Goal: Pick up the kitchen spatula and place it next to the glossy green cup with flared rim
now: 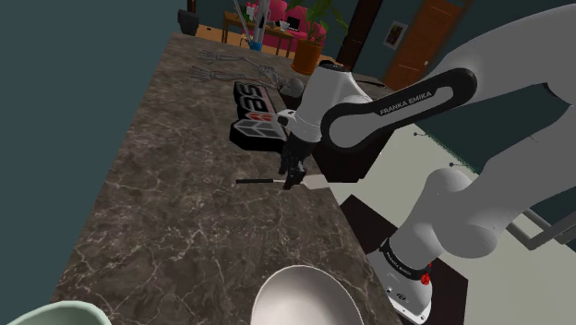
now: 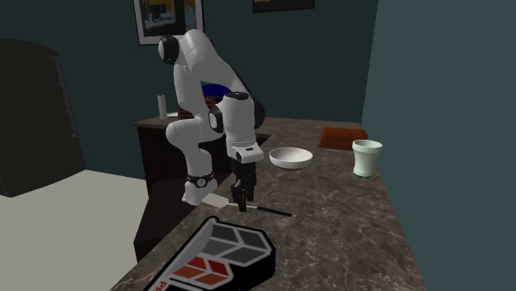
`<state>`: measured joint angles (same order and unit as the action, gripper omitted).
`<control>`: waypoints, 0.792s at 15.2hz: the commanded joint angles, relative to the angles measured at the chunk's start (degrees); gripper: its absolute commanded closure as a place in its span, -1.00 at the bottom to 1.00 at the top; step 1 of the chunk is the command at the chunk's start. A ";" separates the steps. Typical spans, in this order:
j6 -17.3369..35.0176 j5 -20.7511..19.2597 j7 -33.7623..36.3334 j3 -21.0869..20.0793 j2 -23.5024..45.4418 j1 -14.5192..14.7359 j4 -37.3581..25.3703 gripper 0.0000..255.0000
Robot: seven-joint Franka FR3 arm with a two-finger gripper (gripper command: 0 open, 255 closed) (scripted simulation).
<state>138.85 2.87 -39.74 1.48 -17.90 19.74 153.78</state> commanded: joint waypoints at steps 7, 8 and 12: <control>0.00 0.00 0.00 0.00 0.00 0.00 0.00 1.00; 0.00 0.00 0.00 0.00 0.00 0.00 0.00 1.00; -2.86 -0.19 0.21 -0.05 -1.85 -0.09 -1.02 1.00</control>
<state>136.92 2.74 -39.62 1.46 -19.28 19.67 153.21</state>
